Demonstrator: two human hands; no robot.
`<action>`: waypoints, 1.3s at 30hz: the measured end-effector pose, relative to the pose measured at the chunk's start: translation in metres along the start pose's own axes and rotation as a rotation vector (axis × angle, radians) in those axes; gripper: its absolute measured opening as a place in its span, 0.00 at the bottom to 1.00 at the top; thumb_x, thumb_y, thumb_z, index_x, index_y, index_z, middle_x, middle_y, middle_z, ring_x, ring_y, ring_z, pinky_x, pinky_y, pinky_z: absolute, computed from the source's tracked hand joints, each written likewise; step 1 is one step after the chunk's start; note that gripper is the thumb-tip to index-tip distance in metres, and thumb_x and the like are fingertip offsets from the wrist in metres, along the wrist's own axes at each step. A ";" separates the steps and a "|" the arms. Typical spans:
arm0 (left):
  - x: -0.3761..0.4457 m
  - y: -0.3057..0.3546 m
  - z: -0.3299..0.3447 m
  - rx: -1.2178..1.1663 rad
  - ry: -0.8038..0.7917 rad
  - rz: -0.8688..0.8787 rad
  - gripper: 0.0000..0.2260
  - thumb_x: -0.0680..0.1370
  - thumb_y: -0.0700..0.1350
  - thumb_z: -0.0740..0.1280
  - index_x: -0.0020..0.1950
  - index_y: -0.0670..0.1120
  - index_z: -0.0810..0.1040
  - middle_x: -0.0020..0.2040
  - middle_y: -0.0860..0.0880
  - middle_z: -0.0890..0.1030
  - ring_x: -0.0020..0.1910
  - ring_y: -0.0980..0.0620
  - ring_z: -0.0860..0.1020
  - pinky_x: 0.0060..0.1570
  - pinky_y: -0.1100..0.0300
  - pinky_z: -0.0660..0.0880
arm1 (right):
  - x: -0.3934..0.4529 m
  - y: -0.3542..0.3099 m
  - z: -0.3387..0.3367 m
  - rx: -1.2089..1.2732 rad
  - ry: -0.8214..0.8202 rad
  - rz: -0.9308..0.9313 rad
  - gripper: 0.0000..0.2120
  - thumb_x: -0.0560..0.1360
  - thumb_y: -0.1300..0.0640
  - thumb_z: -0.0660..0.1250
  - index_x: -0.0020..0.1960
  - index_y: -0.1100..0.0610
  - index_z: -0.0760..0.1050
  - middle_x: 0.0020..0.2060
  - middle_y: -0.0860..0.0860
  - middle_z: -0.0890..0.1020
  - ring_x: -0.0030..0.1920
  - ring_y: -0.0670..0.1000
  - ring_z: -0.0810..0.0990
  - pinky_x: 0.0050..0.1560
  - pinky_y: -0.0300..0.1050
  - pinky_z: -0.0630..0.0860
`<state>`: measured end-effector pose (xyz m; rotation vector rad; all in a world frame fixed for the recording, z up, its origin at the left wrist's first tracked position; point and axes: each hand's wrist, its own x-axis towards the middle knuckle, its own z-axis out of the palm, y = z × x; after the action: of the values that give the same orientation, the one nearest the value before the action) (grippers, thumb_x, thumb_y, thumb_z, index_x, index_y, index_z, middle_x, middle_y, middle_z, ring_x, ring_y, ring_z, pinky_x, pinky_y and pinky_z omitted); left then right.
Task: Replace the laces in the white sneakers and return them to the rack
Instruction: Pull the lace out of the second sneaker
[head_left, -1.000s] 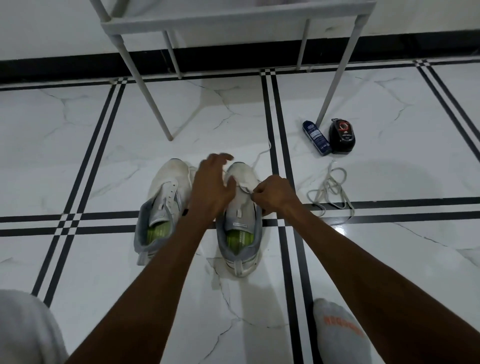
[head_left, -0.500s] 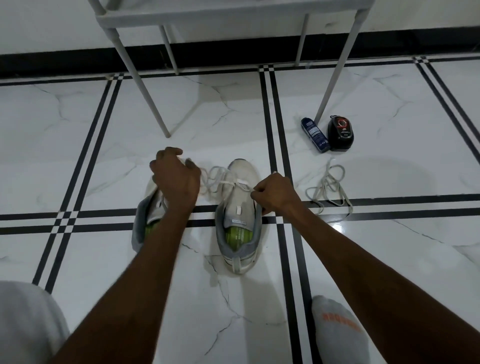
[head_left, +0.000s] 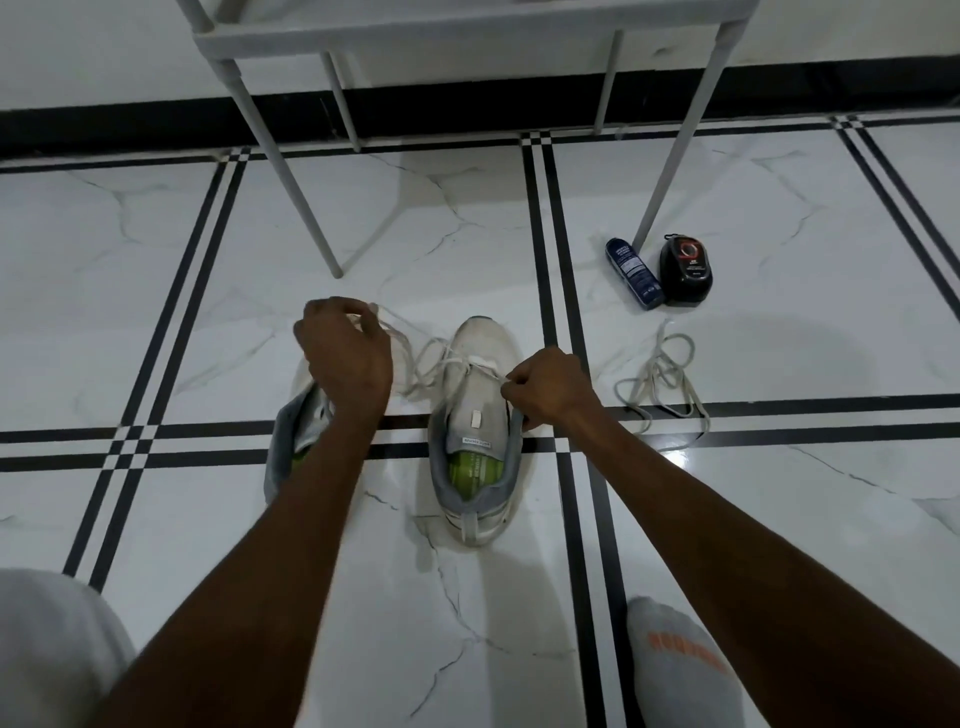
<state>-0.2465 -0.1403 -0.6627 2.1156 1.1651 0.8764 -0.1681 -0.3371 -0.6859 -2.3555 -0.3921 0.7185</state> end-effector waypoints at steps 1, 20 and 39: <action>0.001 -0.001 -0.002 0.031 -0.032 0.002 0.03 0.78 0.43 0.68 0.47 0.45 0.82 0.52 0.43 0.81 0.54 0.42 0.78 0.47 0.61 0.66 | 0.000 -0.002 0.000 0.003 -0.004 -0.002 0.11 0.71 0.60 0.67 0.41 0.69 0.83 0.38 0.64 0.85 0.39 0.61 0.85 0.45 0.59 0.83; -0.029 -0.007 0.028 -0.123 -0.451 0.002 0.11 0.75 0.30 0.65 0.53 0.41 0.70 0.50 0.44 0.76 0.50 0.39 0.79 0.51 0.41 0.79 | -0.001 -0.001 0.001 0.012 0.004 0.003 0.12 0.72 0.58 0.70 0.40 0.68 0.83 0.36 0.63 0.85 0.37 0.60 0.85 0.42 0.59 0.84; -0.082 -0.024 0.012 -0.038 -0.515 0.187 0.08 0.79 0.39 0.64 0.46 0.41 0.84 0.42 0.42 0.82 0.43 0.45 0.78 0.41 0.61 0.65 | 0.009 -0.038 0.027 -0.043 0.066 -0.364 0.06 0.75 0.63 0.70 0.48 0.60 0.86 0.44 0.56 0.86 0.45 0.52 0.83 0.50 0.43 0.78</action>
<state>-0.2828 -0.2025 -0.7101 2.2567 0.6884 0.3807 -0.1804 -0.2916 -0.6825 -2.2525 -0.7873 0.4625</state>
